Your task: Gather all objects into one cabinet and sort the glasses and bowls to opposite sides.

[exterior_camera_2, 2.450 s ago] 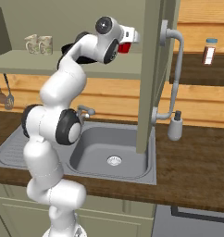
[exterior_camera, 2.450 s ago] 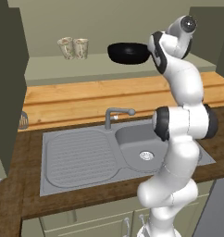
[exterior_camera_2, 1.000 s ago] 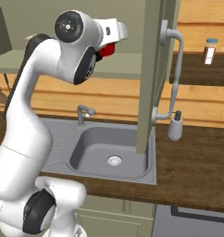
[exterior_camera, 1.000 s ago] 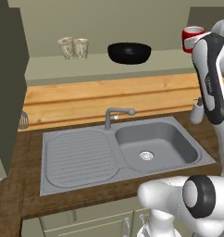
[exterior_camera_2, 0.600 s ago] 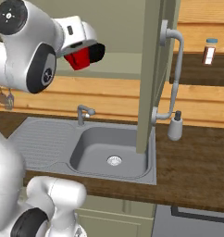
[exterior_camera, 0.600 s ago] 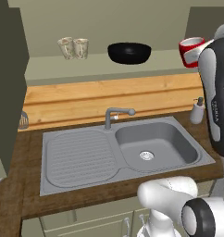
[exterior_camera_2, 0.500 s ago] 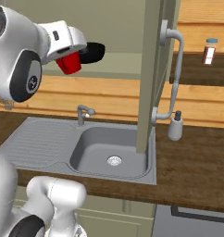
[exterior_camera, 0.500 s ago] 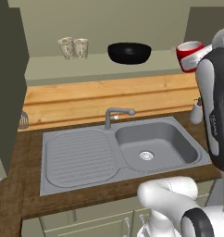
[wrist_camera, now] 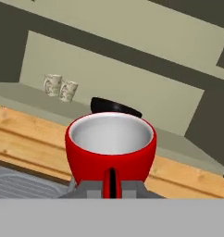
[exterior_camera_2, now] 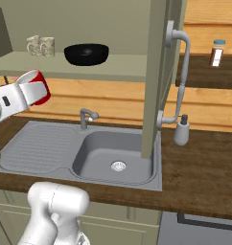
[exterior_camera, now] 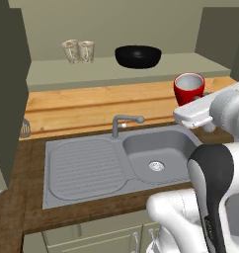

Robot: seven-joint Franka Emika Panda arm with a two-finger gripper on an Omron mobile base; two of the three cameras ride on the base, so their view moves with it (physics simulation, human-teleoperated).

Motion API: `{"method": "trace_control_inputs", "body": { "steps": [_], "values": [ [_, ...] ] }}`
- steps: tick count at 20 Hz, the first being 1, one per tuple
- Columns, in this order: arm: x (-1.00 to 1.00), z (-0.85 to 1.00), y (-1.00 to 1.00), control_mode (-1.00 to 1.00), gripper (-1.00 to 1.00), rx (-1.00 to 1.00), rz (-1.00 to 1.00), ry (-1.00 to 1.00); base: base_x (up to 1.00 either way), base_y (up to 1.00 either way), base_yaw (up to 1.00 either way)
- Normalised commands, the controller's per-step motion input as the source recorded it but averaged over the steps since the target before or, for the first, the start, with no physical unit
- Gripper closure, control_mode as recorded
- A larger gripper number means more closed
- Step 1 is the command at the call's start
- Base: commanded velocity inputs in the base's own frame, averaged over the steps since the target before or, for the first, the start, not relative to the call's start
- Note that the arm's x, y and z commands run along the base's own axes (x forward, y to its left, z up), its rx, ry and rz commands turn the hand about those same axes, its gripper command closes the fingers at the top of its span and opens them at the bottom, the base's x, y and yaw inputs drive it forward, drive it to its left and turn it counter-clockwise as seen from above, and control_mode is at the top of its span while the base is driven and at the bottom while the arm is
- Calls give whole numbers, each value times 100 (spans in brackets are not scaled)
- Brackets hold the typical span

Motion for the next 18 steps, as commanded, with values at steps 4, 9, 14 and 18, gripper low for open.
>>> {"method": "trace_control_inputs", "body": {
  "steps": [4, 9, 14, 18],
  "values": [
    [-21, 12, 79, -100, 100, 11, -3, 5, 0, 0, 0],
    [-18, 54, 66, -100, 100, 15, -11, 32, 0, 0, 0],
    [-7, 59, 24, -100, 100, 19, -3, 47, 0, 0, 0],
    [0, 18, 0, -100, 100, 15, 4, 31, 0, 0, 0]
  ]
}}
